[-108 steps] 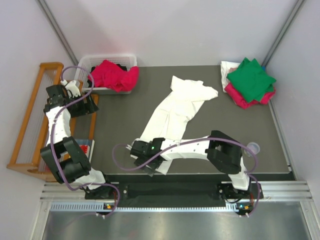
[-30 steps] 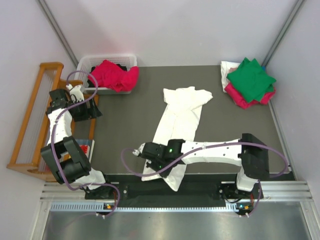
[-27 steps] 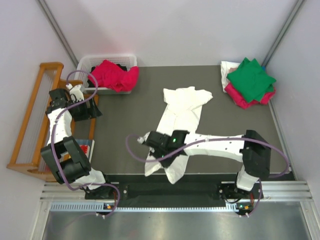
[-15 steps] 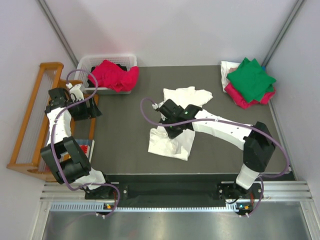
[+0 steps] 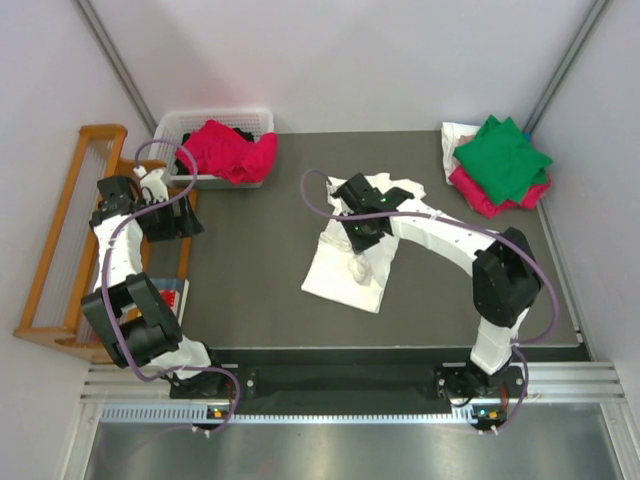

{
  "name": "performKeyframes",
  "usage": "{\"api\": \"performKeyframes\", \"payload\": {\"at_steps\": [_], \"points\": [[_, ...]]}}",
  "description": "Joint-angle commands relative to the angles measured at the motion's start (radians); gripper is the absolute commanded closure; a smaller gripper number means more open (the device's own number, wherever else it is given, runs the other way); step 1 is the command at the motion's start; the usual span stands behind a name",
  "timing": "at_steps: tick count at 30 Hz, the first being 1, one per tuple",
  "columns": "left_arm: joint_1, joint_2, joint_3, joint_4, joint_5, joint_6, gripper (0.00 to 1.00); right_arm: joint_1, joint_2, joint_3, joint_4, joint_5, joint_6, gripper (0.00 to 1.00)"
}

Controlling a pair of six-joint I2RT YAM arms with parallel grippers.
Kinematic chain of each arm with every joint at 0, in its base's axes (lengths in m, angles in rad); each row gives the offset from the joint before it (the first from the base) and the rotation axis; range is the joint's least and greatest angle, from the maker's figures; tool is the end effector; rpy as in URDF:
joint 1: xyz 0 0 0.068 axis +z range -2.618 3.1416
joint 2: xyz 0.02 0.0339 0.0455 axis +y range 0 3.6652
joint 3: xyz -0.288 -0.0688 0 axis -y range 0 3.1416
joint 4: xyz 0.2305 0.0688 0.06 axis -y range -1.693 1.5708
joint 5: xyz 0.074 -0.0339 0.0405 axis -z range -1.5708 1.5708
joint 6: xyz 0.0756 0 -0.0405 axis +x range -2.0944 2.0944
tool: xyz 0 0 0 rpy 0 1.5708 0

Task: Fold and stack the t-shirts
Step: Fold the tshirt

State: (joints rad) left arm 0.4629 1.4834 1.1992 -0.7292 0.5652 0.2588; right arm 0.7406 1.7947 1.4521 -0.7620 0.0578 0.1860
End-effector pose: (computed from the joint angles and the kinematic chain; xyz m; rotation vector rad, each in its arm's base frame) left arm 0.2917 0.1003 0.2764 -0.0461 2.4088 -0.4097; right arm 0.2896 0.2588 0.2399 -0.7189 2.5933 0.2159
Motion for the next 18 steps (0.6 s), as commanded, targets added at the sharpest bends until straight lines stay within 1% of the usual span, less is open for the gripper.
{"api": "performKeyframes", "payload": {"at_steps": [1, 7, 8, 9, 10, 13, 15, 16, 18], "points": [[-0.004, -0.017, 0.036, -0.032, 0.047, 0.033, 0.12, -0.046, 0.015, -0.013, 0.076, -0.016, -0.005, 1.0], [-0.053, -0.035, 0.034, -0.075, 0.05, 0.068, 0.12, -0.07, 0.077, -0.03, 0.113, -0.029, -0.002, 1.0], [-0.059, -0.041, 0.031, -0.075, 0.041, 0.069, 0.12, -0.072, 0.086, -0.03, 0.115, -0.036, -0.002, 0.97], [-0.075, -0.051, 0.03, -0.075, 0.036, 0.072, 0.12, -0.073, 0.094, -0.029, 0.118, -0.036, 0.0, 0.92], [-0.078, -0.055, 0.028, -0.075, 0.036, 0.077, 0.11, -0.075, 0.109, -0.024, 0.119, -0.038, -0.002, 0.76], [-0.09, -0.061, 0.031, -0.078, 0.029, 0.083, 0.11, -0.081, 0.118, -0.021, 0.122, -0.01, 0.001, 0.48], [-0.09, -0.063, 0.031, -0.079, 0.027, 0.088, 0.11, -0.09, 0.12, -0.01, 0.122, 0.043, 0.007, 0.43], [-0.092, -0.061, 0.03, -0.082, 0.028, 0.091, 0.11, -0.104, 0.123, 0.013, 0.107, 0.072, 0.012, 0.34], [-0.095, -0.058, 0.028, -0.084, 0.03, 0.094, 0.11, -0.115, 0.129, 0.049, 0.086, 0.155, 0.013, 0.3]]}}
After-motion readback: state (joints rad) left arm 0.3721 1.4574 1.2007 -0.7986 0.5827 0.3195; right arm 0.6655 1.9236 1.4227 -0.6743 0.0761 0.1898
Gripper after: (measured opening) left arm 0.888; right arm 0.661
